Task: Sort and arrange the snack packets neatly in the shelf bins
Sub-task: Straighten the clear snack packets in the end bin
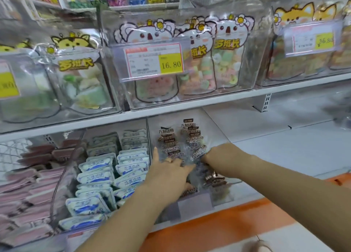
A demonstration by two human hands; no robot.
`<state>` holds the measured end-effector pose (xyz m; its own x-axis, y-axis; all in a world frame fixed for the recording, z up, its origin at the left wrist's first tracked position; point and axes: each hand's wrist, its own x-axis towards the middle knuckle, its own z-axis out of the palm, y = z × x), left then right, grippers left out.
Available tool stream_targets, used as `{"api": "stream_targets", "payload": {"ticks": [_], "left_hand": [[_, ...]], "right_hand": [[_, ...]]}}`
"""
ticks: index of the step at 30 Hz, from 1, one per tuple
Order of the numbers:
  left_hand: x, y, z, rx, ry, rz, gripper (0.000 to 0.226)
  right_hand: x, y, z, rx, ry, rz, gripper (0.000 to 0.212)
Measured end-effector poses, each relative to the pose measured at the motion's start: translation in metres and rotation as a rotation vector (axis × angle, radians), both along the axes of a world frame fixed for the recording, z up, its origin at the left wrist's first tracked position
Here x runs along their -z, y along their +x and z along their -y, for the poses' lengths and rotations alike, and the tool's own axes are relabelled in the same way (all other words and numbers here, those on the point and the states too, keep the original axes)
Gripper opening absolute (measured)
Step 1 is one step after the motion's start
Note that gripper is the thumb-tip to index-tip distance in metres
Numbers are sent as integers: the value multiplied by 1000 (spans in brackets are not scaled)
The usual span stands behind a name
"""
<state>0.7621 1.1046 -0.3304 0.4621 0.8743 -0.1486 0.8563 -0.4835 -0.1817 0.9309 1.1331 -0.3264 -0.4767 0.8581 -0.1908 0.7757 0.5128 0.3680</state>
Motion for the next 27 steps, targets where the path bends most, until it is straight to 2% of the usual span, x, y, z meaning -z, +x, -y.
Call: {"api": "stream_targets", "payload": {"ticks": [5,10,16,18,19,23,25,27], "left_hand": [[12,-3,3,-34,98,120,54],[10,-3,5,-50,61,143,53],[3,9,-1,-46,-72,329,50],[5,15,-6,-47,-128,317,49],[8,17,-8,-69,-162,319,49],[16,18,-9,-143,-253,372,58],[17,19,-8,-154,-282,404,65],[18,18,-6,-143,-308,394,73]], "right_hand": [[-8,-17,-45,105,23,8,18],[2,-28,-56,44,-32,82,11],[-16,-5,-46,23,125,-117,31],[-22,8,-23,-61,84,-265,20],[-24,14,-11,-95,36,-281,15],[-18,23,11,-92,-214,-137,32],[-13,17,6,-62,-260,-45,37],[-10,8,-2,-46,-279,24,32]]}}
